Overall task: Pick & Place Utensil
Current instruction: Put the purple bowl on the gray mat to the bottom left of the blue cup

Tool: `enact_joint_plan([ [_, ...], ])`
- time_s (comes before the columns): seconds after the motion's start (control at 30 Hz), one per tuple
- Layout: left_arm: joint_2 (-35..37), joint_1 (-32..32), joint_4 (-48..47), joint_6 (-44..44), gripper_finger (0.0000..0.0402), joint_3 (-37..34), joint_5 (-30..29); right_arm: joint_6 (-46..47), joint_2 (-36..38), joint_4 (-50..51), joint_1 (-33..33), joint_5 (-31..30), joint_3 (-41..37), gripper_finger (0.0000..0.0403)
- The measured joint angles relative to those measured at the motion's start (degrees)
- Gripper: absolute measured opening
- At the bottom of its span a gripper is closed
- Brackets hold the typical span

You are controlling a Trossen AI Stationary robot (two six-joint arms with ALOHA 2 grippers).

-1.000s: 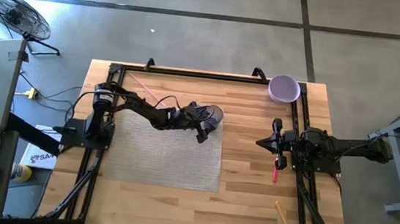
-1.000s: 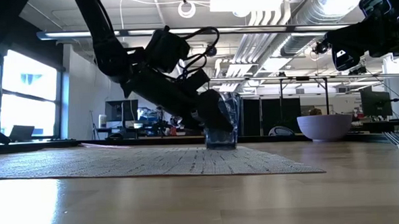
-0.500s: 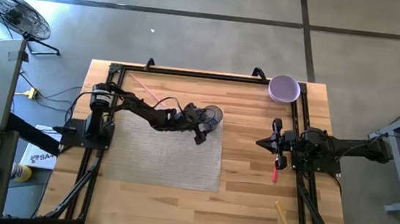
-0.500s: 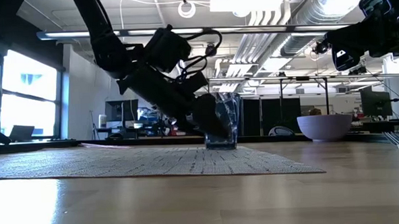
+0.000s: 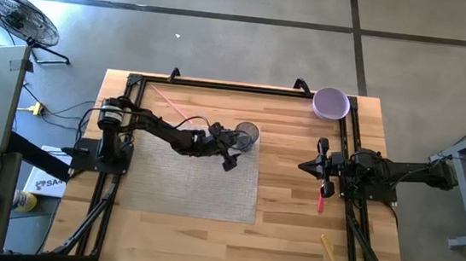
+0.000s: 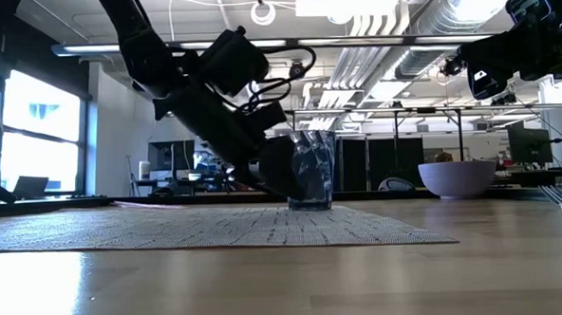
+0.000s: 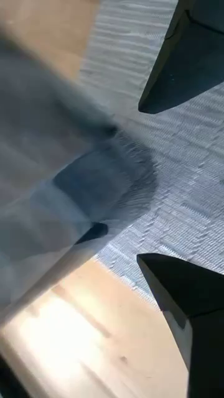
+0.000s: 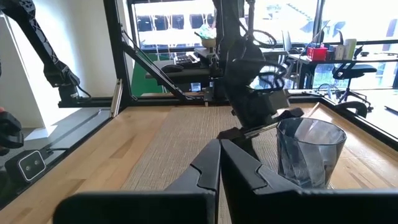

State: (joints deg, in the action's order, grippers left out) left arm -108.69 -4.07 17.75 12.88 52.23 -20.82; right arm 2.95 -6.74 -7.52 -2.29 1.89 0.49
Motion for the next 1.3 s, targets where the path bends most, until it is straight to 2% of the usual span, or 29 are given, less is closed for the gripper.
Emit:
enact_joint_plan([
  [0.3,4.7,2.5,-9.9,2.7,0.038,-0.1,-7.1,0.0,0.0,0.0,0.0,0.0,0.0,0.0007],
  [0.67,12.2,9.7,-18.0,6.1,0.038,0.0,-13.3,0.0,0.0,0.0,0.0,0.0,0.0,0.0006],
  [0.83,13.9,12.5,-24.2,13.3,0.038,0.0,-17.2,0.0,0.0,0.0,0.0,0.0,0.0,0.0006],
  [1.03,16.3,12.4,-31.3,23.9,0.0378,0.0,-20.1,0.0,0.0,0.0,0.0,0.0,0.0,0.0007],
  [1.3,21.5,12.4,-46.6,35.7,0.034,0.0,-23.8,0.0,0.0,0.0,0.0,0.0,0.0,0.0007],
])
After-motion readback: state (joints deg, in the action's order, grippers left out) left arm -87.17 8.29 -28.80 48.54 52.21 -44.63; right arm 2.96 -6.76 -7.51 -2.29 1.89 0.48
